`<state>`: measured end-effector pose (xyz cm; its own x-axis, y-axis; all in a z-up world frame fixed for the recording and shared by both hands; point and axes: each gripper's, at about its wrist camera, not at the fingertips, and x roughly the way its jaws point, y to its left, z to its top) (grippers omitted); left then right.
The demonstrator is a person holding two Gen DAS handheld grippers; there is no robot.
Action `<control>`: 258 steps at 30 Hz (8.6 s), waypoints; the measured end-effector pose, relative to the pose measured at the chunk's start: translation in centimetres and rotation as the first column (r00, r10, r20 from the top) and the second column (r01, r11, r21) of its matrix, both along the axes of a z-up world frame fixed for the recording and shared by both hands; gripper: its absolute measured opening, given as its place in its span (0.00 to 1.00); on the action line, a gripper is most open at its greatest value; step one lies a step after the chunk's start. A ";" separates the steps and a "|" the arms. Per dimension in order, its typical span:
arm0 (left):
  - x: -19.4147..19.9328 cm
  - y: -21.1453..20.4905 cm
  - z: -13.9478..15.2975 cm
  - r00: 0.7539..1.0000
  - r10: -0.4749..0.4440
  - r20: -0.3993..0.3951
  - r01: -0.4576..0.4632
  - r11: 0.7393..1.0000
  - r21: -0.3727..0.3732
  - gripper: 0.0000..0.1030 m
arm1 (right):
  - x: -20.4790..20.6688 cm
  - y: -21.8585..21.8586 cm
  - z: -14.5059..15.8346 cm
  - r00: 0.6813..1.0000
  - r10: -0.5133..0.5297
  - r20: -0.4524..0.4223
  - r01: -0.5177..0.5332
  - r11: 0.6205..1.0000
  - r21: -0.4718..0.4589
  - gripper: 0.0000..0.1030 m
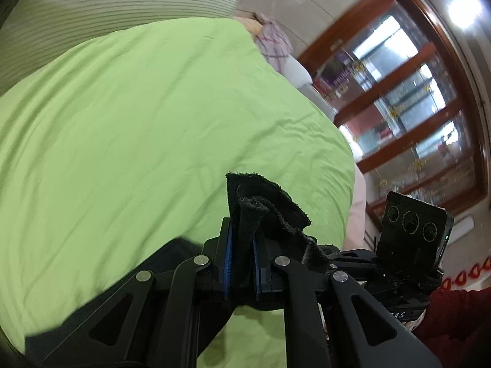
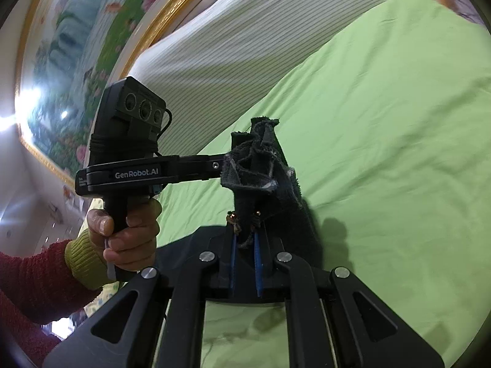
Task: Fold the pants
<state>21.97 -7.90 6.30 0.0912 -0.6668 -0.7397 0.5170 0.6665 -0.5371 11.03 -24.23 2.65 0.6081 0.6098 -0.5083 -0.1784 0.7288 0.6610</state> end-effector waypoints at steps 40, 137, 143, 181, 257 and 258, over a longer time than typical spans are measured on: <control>-8.0 18.3 -9.0 0.816 0.553 -0.169 -0.545 0.833 0.095 0.13 | 4.7 18.7 -5.4 0.896 0.377 -0.234 -0.416 0.897 -0.149 0.37; -19.6 36.9 -2.7 0.310 0.931 -0.192 -0.949 0.292 -0.118 0.16 | 16.9 40.9 0.1 0.523 0.846 -0.105 -0.852 0.518 -0.075 0.19; -16.8 33.1 0.2 0.421 0.896 -0.137 -0.902 0.398 -0.168 0.16 | 17.1 34.9 2.4 0.613 0.790 -0.030 -0.790 0.611 -0.045 0.18; -10.1 5.6 -3.1 0.845 0.535 -0.019 -0.533 0.844 0.061 0.20 | 14.4 10.9 -4.1 0.904 0.402 -0.144 -0.402 0.915 0.033 0.18; -7.8 17.2 -10.6 0.677 0.722 -0.143 -0.697 0.692 0.188 0.72 | 8.4 6.6 -6.4 0.960 0.047 -0.278 -0.110 0.970 -0.217 0.80; -7.7 17.3 -11.0 0.675 0.722 -0.149 -0.698 0.691 0.188 0.72 | 8.4 6.4 -6.6 0.959 0.045 -0.281 -0.108 0.971 -0.212 0.80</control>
